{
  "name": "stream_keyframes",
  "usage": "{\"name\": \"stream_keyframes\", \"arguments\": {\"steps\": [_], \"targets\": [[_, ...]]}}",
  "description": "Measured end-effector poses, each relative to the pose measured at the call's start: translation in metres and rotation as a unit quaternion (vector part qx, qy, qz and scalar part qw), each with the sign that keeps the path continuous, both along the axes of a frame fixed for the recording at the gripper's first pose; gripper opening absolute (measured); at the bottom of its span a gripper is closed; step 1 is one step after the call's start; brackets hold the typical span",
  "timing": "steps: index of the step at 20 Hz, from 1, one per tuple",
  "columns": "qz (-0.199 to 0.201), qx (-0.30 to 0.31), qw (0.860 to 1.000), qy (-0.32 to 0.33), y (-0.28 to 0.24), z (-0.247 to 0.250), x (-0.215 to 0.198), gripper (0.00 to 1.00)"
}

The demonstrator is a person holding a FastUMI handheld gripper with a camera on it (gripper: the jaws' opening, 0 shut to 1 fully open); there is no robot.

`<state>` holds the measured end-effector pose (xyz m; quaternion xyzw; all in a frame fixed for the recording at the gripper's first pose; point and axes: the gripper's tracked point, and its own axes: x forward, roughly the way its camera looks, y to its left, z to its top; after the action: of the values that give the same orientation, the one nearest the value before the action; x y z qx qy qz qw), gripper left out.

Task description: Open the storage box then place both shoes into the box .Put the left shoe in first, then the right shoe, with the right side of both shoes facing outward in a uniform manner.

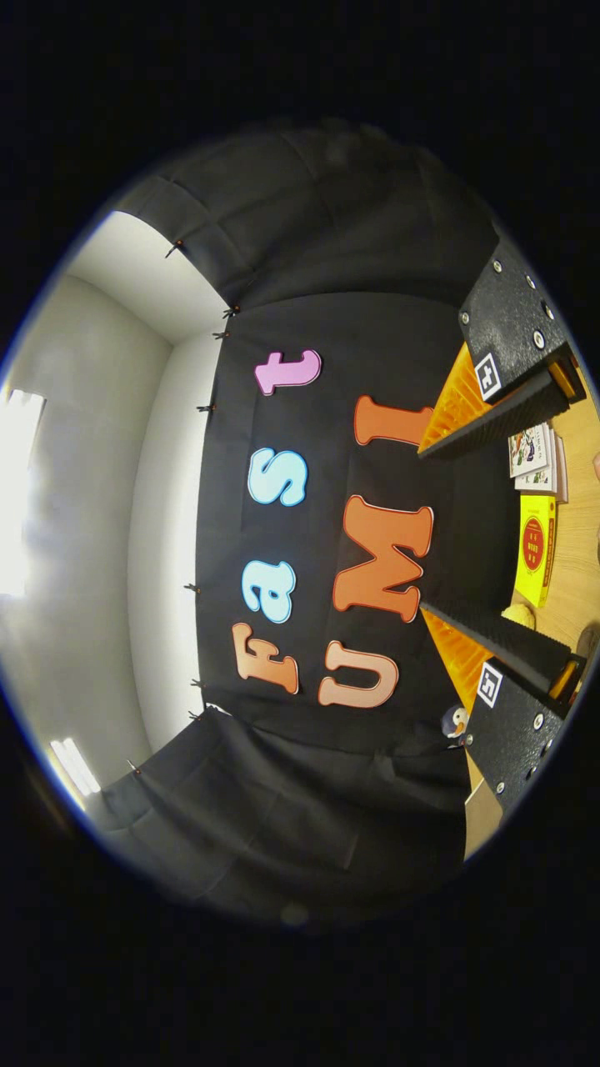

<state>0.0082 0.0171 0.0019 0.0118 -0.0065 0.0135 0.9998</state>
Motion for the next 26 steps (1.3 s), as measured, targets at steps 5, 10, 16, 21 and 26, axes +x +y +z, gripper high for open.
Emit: {"name": "stream_keyframes", "arguments": {"steps": [5, 10, 16, 21, 26], "targets": [[0.017, -0.004, 1.0, -0.001, 0.017, 0.005, 0.006, 0.98], [0.019, -0.01, 1.0, 0.001, 0.027, 0.003, 0.006, 0.98], [0.035, -0.002, 0.999, 0.038, 0.047, -0.024, 0.002, 0.98], [0.079, 0.028, 0.99, 0.109, 0.088, -0.066, -0.009, 0.98], [0.145, 0.049, 0.972, 0.18, 0.141, -0.106, -0.021, 0.99]]}}
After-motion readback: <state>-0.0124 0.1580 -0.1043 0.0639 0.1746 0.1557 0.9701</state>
